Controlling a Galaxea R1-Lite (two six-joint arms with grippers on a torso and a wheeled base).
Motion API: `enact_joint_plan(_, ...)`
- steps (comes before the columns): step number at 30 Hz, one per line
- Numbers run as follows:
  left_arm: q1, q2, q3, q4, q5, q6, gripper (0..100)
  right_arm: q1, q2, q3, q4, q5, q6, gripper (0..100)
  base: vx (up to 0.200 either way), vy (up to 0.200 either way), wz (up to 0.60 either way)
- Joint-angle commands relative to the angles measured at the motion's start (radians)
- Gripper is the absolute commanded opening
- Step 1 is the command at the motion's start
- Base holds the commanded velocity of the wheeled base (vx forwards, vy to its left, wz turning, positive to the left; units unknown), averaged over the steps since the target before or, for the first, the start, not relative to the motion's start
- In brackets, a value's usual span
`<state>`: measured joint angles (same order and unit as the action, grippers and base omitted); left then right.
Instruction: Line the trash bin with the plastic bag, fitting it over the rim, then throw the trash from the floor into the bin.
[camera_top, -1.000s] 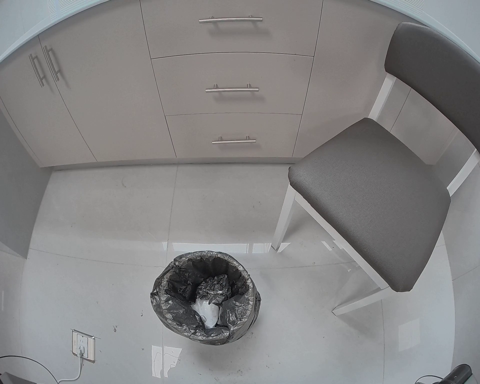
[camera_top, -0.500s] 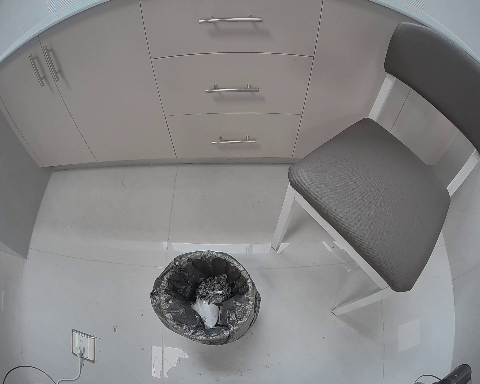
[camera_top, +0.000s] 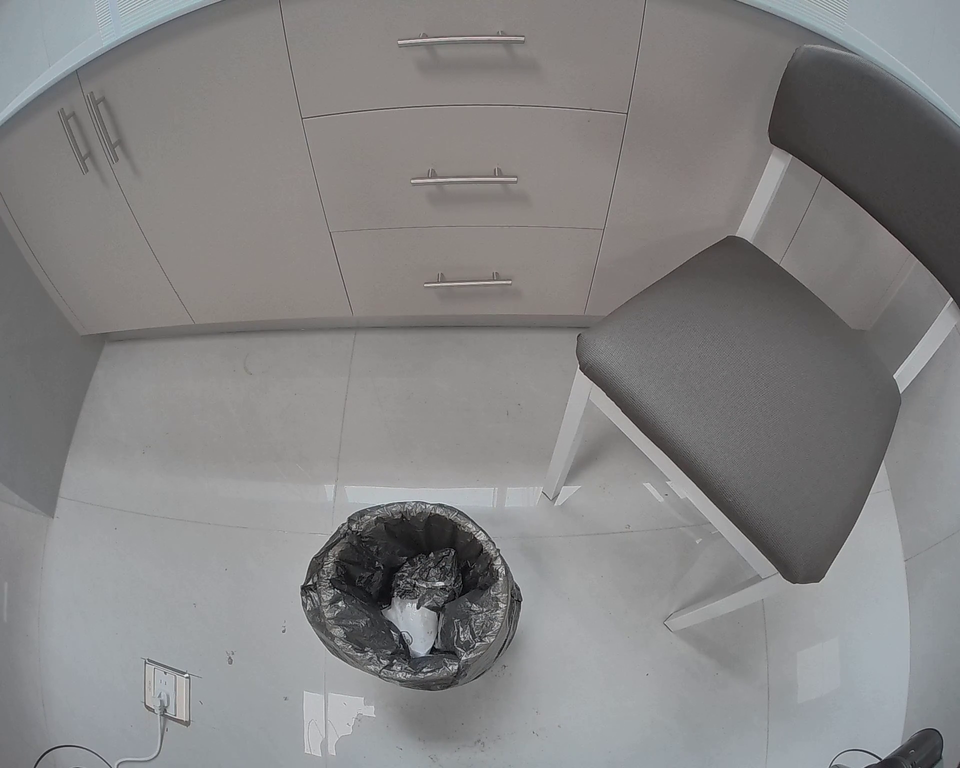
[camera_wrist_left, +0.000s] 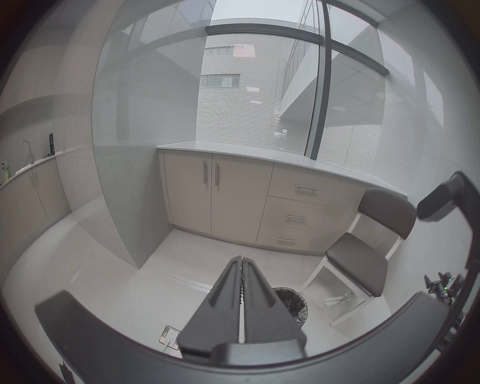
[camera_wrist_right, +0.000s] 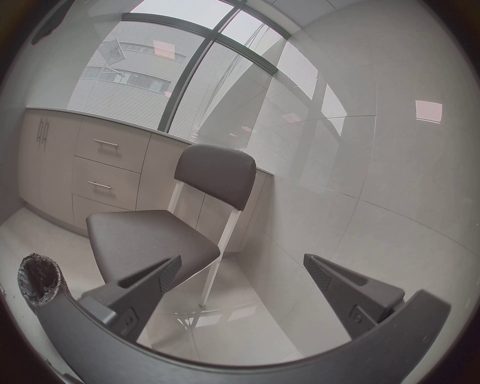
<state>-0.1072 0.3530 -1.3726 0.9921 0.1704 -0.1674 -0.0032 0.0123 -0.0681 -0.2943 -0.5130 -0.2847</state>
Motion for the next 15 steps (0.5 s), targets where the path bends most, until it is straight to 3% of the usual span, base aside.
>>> enact_joint_plan(1, 0.101, -0.338, 1.304, -0.903, 0.012, 0.209, 0, -0.001, -0.012, 0.068, 0.073, 0.093, 0.071, 100, 0.000, 0.000, 0.00)
enact_joint_plan(2, 0.101, -0.341, 1.360, -1.030, -0.014, 0.171, 0, -0.001, -0.012, 0.068, 0.115, 0.142, 0.070, 100, 0.000, 0.000, 0.00)
enact_joint_plan(5, 0.104, -0.353, 1.365, -1.037, -0.029, 0.135, 0, -0.001, -0.012, 0.068, 0.170, 0.180, 0.073, 100, 0.000, 0.000, 0.00)
enact_joint_plan(6, 0.103, -0.353, 1.365, -1.035, -0.048, 0.135, 0, -0.001, -0.012, 0.068, 0.227, 0.231, 0.075, 100, 0.000, 0.000, 0.00)
enact_joint_plan(10, 0.104, -0.353, 1.363, -1.029, -0.123, 0.132, 0, -0.001, -0.012, 0.068, 0.219, 0.350, 0.073, 100, 0.000, 0.000, 0.00)
enact_joint_plan(15, 0.104, -0.351, 1.359, -1.004, -0.095, 0.128, 0, -0.001, -0.012, 0.068, 0.222, 0.367, 0.104, 100, 0.000, 0.000, 0.00)
